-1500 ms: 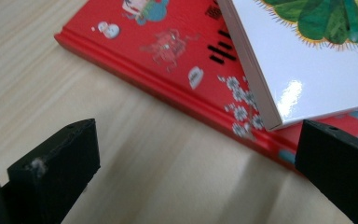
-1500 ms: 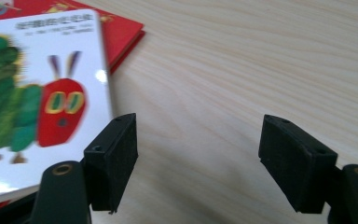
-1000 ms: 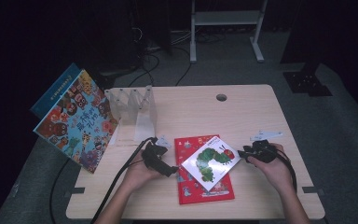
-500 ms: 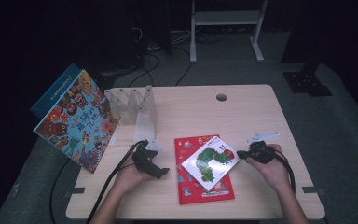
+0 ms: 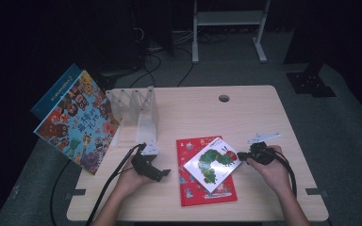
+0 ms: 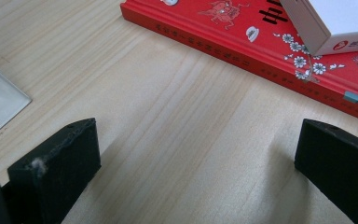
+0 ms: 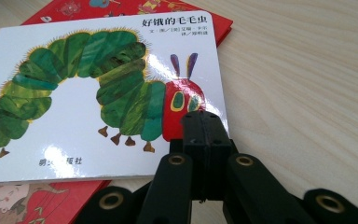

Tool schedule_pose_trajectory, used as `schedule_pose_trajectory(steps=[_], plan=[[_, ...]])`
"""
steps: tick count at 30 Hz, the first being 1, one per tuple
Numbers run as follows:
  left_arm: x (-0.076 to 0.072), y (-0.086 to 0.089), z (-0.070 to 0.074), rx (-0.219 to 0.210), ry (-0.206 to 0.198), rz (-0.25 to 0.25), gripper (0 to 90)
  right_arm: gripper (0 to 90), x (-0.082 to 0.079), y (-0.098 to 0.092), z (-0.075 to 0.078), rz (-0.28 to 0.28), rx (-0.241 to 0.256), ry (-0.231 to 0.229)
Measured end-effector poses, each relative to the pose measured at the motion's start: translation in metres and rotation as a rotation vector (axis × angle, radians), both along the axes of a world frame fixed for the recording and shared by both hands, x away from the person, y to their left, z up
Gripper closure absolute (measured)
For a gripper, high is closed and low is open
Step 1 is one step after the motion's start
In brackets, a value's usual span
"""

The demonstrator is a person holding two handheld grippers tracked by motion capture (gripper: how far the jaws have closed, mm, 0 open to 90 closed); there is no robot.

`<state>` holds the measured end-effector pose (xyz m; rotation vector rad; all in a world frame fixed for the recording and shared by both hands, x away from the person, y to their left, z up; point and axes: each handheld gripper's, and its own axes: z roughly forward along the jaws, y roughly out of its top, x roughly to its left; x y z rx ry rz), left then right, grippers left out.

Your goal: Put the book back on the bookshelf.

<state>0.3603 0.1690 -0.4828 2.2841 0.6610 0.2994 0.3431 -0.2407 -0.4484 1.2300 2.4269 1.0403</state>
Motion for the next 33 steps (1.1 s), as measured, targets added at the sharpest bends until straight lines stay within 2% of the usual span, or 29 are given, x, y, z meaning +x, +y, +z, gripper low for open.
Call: schedule_pose_trajectory(steps=[7,11,16,19,20,23,24,26,29,33], plan=[[0.001,0.0,0.0,0.0,0.001,-0.011,0.0,89.5,0.002,0.003,-0.002,0.005,-0.02,0.02],[0.002,0.0,0.0,-0.001,0.001,-0.015,0.0,89.6,0.002,0.006,-0.006,-0.003,-0.05,0.029],[0.002,-0.001,0.0,-0.002,0.001,-0.016,0.0,89.6,0.003,0.005,-0.006,-0.002,-0.038,0.04],[0.004,-0.003,0.003,-0.002,0.032,-0.027,0.0,89.6,0.003,0.004,-0.007,-0.004,-0.035,0.042],[0.003,-0.005,0.004,-0.004,0.043,-0.035,0.0,89.6,0.003,0.004,-0.007,-0.006,-0.034,0.043],[0.002,-0.008,0.01,-0.018,0.034,-0.047,0.0,89.6,0.003,0.004,-0.006,-0.006,-0.034,0.045],[0.0,-0.012,0.017,-0.026,0.028,-0.067,0.0,89.6,0.003,0.004,-0.006,-0.007,-0.034,0.047],[-0.002,-0.015,0.021,-0.031,0.024,-0.081,0.0,89.6,0.003,0.004,-0.006,-0.008,-0.035,0.047],[-0.005,-0.028,0.028,-0.01,0.013,-0.114,0.0,89.6,0.003,0.004,-0.006,-0.007,-0.035,0.046],[-0.003,-0.04,0.027,-0.008,0.02,-0.122,0.0,89.6,0.003,0.004,-0.006,-0.007,-0.034,0.047]])
